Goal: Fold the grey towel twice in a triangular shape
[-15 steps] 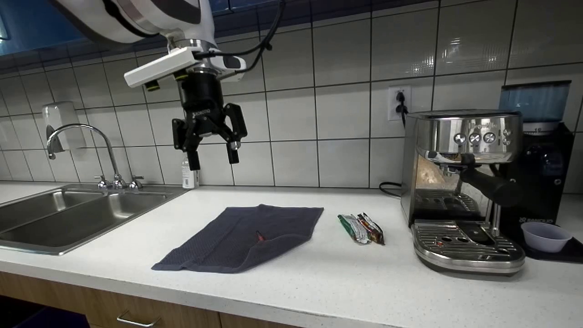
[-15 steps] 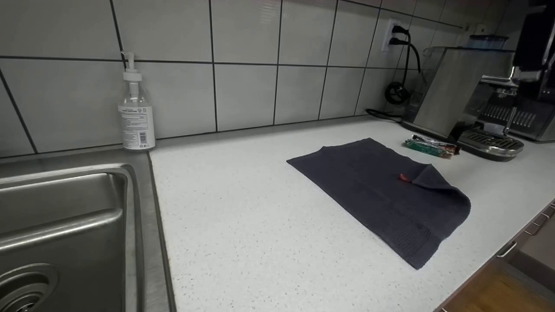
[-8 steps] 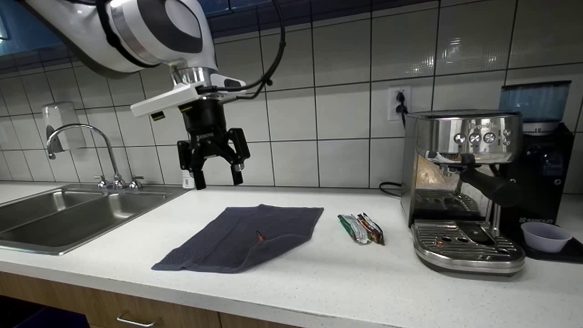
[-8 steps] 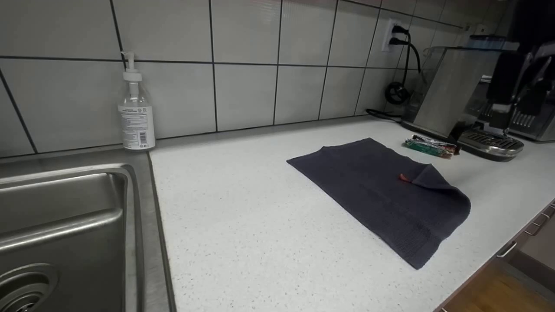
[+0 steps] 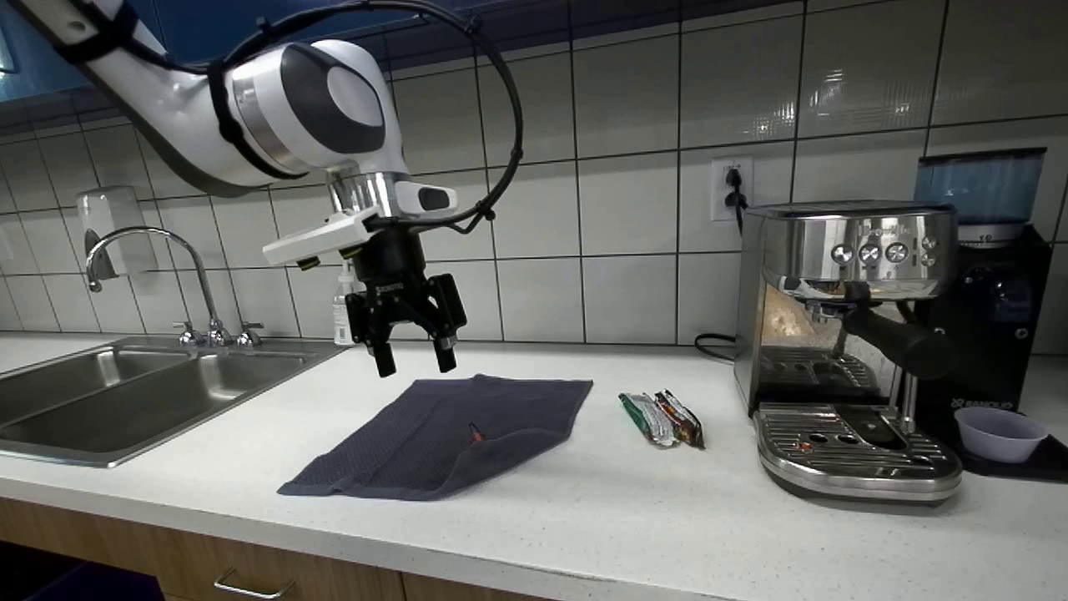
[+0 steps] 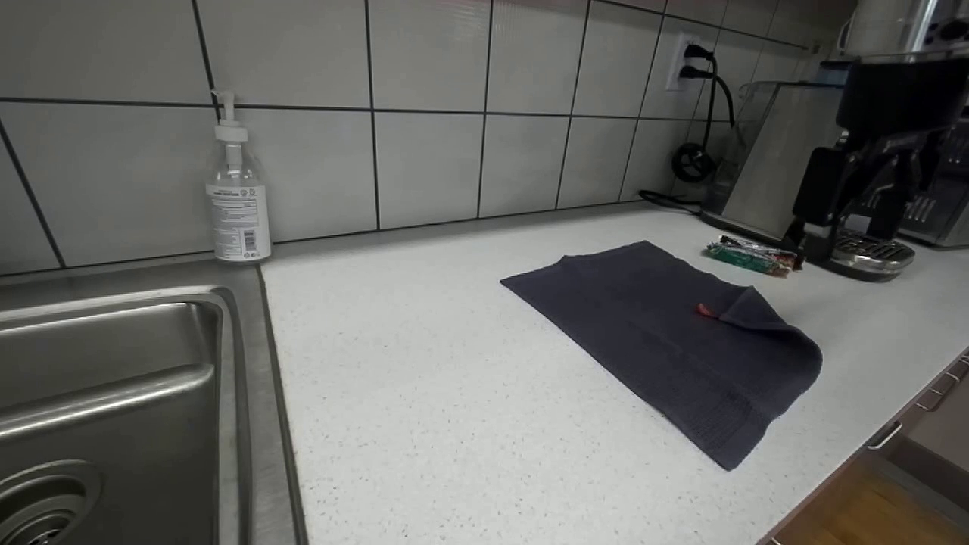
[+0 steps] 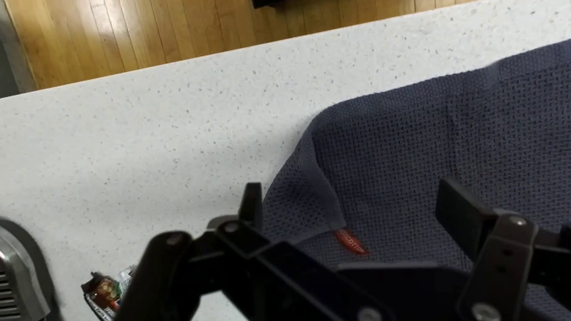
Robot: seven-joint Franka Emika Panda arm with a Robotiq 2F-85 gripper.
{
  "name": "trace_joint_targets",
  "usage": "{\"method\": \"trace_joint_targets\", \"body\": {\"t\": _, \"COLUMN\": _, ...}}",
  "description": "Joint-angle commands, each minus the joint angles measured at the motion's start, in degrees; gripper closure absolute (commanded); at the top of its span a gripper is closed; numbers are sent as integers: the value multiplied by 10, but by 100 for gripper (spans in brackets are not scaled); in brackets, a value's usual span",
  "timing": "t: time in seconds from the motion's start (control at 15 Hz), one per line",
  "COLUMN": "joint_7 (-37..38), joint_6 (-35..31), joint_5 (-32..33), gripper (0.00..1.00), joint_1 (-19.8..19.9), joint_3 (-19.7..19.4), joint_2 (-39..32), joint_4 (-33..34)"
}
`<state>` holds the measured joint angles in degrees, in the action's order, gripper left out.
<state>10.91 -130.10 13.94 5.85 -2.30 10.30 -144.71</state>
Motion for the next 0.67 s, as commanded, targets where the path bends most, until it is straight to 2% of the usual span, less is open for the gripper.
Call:
{"method": "trace_joint_targets", "body": {"t": 0.0, "joint_7": 45, "joint_6": -29, "joint_5": 21, "gripper": 0, "joint_1": 6, "joint_3": 3, "joint_2": -26, "joint_4": 2}}
{"method": "trace_joint_targets", "body": {"t": 0.6, "joint_7": 124, "joint_6": -60, "joint_5": 114, "gripper": 0, "joint_1": 8, "joint_3": -8, "joint_2": -85, "joint_4": 7}}
